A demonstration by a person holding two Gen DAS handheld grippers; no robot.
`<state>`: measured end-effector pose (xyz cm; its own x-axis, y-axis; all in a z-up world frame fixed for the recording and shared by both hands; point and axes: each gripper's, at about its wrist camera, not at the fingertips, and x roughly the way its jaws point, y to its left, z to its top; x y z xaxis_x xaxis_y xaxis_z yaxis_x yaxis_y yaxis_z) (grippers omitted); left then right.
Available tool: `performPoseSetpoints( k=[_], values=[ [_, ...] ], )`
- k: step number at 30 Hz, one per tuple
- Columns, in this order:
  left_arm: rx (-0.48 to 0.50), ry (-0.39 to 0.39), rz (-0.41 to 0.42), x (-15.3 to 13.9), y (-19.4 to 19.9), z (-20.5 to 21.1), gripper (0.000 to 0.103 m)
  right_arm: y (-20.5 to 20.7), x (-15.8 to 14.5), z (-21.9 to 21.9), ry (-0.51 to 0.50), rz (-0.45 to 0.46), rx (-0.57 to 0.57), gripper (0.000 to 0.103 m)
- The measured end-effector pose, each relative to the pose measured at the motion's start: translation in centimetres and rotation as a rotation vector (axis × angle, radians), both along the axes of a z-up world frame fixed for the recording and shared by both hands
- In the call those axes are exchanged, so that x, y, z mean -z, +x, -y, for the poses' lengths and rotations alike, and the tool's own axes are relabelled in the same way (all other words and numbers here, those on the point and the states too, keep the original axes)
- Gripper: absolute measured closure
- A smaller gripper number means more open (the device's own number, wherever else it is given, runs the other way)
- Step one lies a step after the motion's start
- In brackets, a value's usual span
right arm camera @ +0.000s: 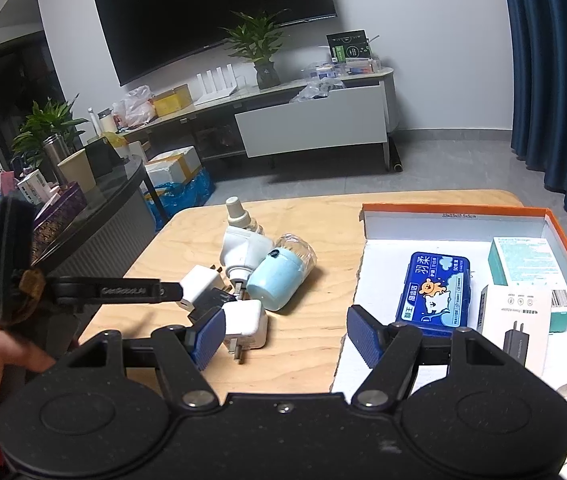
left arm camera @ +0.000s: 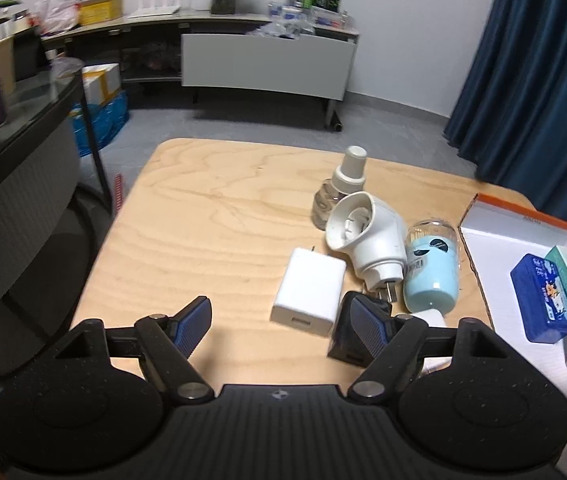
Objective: Organize rigid objects
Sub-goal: 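Grasp the white square charger with the left tool, then grasp the light blue toothpick jar with the right tool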
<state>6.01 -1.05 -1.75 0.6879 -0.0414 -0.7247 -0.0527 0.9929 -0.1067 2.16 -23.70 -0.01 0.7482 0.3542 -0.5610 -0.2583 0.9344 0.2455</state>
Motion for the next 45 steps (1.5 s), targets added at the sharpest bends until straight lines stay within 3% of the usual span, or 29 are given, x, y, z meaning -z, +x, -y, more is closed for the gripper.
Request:
performPoseSetpoints(
  k=[5,13,19,22,23,28,39,40,42,43,45],
  values=[
    [0.024,0.005,-0.036,1.4,2.1,0.1,0.024,0.7,0.2,0.3,-0.007,-0.004,0.007,0.023],
    [0.058,-0.005,-0.02,1.8,3.2,-0.6,0.021,2.3,0.7,0.2,-0.015,-0.013,0.007,0.022],
    [0.103,0.06,-0.015,2.4,3.1,0.1,0.028,3.6,1.1,-0.6,-0.01,-0.027,-0.004,0.022],
    [0.111,0.103,0.012,2.4,2.8,0.6,0.047,4.6,1.2,-1.4,-0.011,-0.032,-0.012,0.022],
    [0.113,0.107,0.023,2.3,2.7,0.7,0.062,5.1,1.4,-1.6,-0.009,-0.04,-0.013,0.022],
    [0.068,0.093,0.037,2.2,1.8,0.3,0.062,7.9,2.2,-3.3,0.012,-0.1,-0.002,0.013],
    [0.028,0.053,0.072,0.5,0.1,-0.9,0.062,14.5,5.5,-6.4,-0.056,-0.246,0.084,0.013],
    [0.026,0.056,0.077,0.5,0.0,-0.8,0.062,14.7,5.8,-6.5,-0.064,-0.25,0.085,0.015],
    [0.023,0.045,0.08,0.5,-0.3,-0.9,0.062,14.7,6.0,-6.9,-0.086,-0.215,0.083,0.029],
    [0.02,0.04,0.08,0.5,-0.3,-0.9,0.062,14.5,6.0,-6.8,-0.097,-0.202,0.078,0.043],
    [0.017,0.037,0.084,0.4,-0.6,-0.9,0.062,14.0,5.8,-6.7,-0.109,-0.193,0.076,0.046]
  ],
)
